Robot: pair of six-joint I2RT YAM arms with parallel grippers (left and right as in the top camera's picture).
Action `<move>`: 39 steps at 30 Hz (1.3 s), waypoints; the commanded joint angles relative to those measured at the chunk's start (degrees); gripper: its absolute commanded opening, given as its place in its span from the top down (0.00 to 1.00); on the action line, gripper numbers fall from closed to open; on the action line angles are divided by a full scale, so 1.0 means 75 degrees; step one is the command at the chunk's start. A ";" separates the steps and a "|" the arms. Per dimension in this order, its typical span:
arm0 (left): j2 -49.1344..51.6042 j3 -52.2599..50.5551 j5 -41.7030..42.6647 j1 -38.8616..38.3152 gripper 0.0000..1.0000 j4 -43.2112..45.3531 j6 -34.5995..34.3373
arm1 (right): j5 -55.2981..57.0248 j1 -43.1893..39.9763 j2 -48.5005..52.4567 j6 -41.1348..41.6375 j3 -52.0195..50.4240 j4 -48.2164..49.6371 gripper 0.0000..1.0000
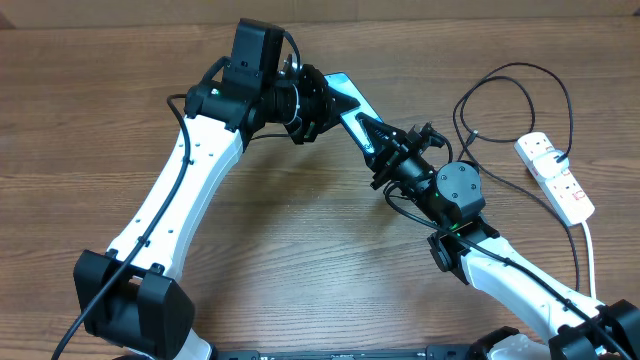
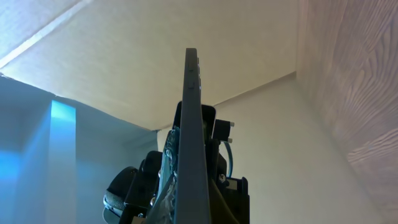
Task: Plug charger to phone and switch on socket
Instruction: 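Open the right gripper and withdraw it, left gripper holding phone upright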
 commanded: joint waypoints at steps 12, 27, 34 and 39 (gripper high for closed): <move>0.0079 0.0064 0.0801 -0.0160 0.96 0.0437 -0.0810 | -0.1553 0.0458 -0.0128 0.1052 0.0128 0.0338 0.74; 0.0079 0.0064 -0.3567 0.0358 0.96 -0.1311 0.3348 | -0.1582 0.0458 -0.0128 -0.2116 0.0125 -0.2104 0.10; 0.0079 0.0064 -0.5126 0.0769 0.96 -0.3611 0.4683 | -0.1017 0.0434 -0.0128 -0.5968 0.0125 -0.4028 0.00; 0.0079 0.0064 -0.2938 0.0784 0.96 -0.4278 0.6784 | -0.0650 0.0425 -0.0166 -1.0923 0.0140 -0.4686 0.00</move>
